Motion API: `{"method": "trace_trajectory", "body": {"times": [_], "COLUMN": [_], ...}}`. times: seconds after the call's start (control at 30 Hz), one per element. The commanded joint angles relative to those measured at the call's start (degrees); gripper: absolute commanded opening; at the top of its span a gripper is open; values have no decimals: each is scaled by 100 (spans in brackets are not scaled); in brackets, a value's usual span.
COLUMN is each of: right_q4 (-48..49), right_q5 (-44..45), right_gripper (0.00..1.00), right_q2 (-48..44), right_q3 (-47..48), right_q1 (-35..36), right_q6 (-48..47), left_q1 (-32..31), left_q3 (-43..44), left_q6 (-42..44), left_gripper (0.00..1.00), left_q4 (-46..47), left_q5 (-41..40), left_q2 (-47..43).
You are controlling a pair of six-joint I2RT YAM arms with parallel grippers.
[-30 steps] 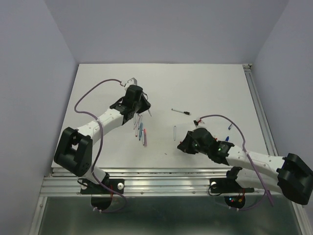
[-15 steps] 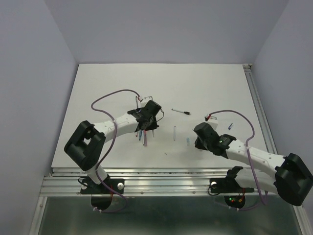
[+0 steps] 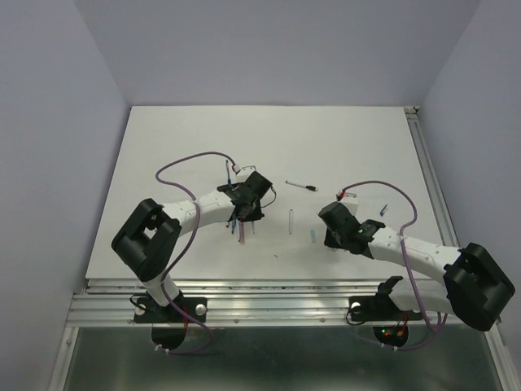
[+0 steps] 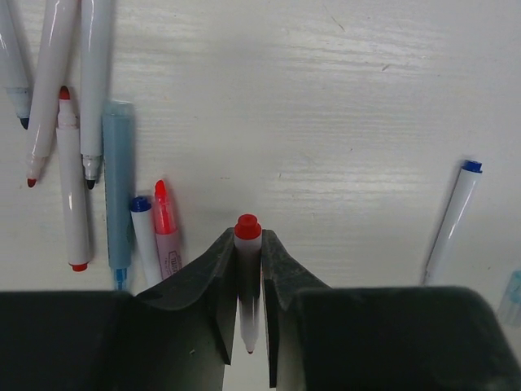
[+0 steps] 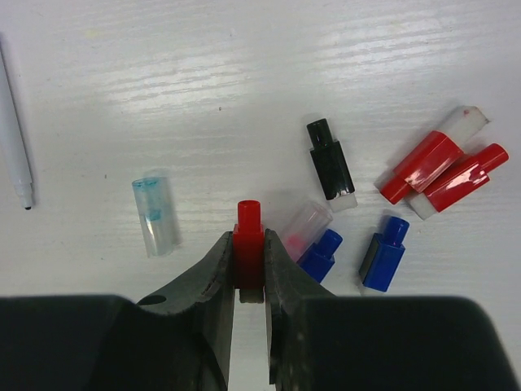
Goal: Open the pen caps
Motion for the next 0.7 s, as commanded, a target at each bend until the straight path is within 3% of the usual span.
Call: {"method": "trace_trajectory", "body": {"times": [0.0,0.1,0.53,0.67], "right_q4": [256,212,-166,-333], "right_q5": [94,77,121,173], "right_gripper": [17,20,38,46], "right_q2": [77,94,-125,-204], "right_q3": [347,356,540,602], "right_q1": [-52,-52,-60,-60], "right_q6": [-24,28,169,213], "left_q1": [-44,-71,-115,-123], "left_q3": [218,236,358,420], "left_q6": [5,14,40,49], "left_gripper": [27,36,41,58], "left_q4": [-245,-262,-289,-298], "left_q5": [-263,-255,-167,-158], "left_q2": [12,11,-68,-182]}}
